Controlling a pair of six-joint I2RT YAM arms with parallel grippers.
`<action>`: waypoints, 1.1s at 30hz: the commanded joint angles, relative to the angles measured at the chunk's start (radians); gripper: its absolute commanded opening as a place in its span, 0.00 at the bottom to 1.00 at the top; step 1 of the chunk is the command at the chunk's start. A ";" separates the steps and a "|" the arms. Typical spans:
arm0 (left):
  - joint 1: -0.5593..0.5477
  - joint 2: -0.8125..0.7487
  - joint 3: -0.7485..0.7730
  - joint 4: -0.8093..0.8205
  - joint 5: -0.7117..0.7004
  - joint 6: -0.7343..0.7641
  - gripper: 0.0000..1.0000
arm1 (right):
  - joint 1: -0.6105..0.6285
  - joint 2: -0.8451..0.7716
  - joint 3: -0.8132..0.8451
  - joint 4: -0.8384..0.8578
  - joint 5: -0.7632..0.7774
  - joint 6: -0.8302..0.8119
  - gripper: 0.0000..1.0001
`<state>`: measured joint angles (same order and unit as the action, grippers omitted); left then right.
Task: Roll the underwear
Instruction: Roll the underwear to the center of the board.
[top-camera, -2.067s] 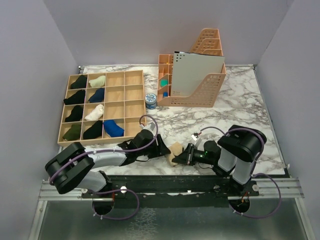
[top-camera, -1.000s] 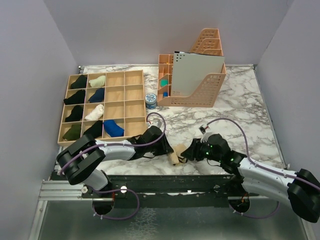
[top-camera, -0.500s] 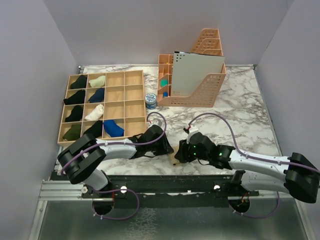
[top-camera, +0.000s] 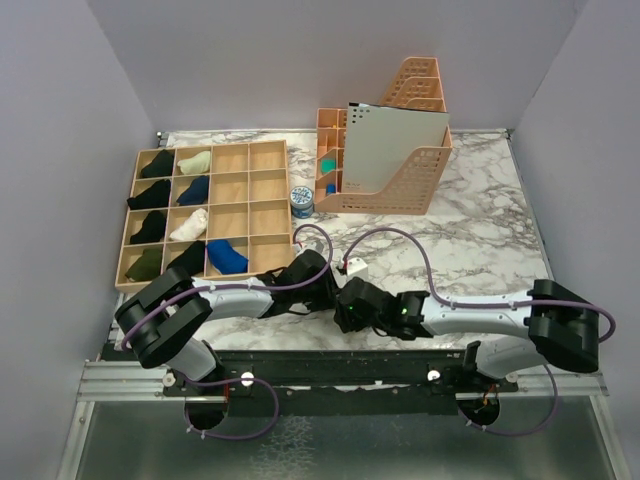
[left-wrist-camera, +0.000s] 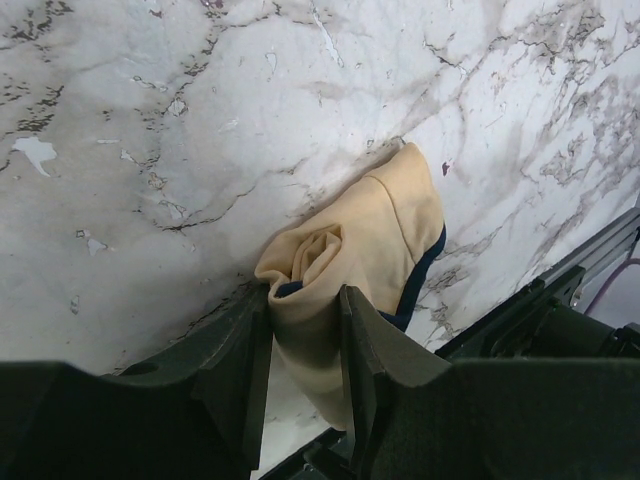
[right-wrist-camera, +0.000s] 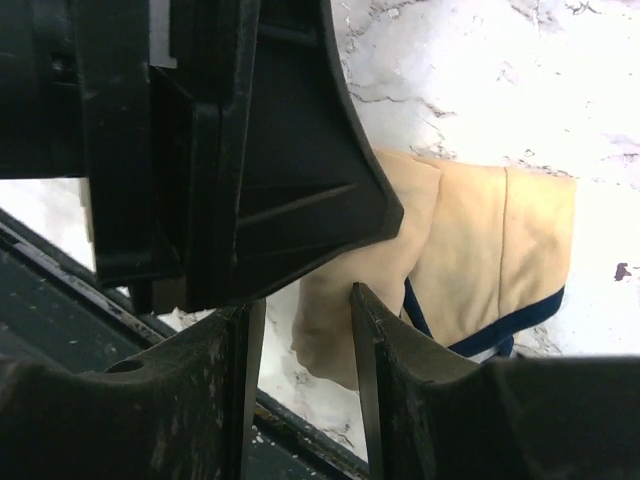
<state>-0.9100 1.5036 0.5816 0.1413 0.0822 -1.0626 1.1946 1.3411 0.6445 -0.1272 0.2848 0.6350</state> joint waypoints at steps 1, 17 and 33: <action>-0.004 -0.003 -0.012 -0.040 0.007 -0.008 0.36 | 0.024 0.080 0.040 -0.082 0.129 0.050 0.43; 0.003 -0.088 -0.011 -0.081 -0.021 -0.014 0.55 | 0.026 0.141 -0.039 -0.141 0.198 0.163 0.19; 0.019 -0.323 -0.164 0.019 -0.072 -0.027 0.74 | -0.223 -0.085 -0.473 0.694 -0.426 0.221 0.10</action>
<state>-0.8959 1.2247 0.4587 0.1089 0.0391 -1.0809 1.0260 1.2530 0.2848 0.3656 0.0937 0.8165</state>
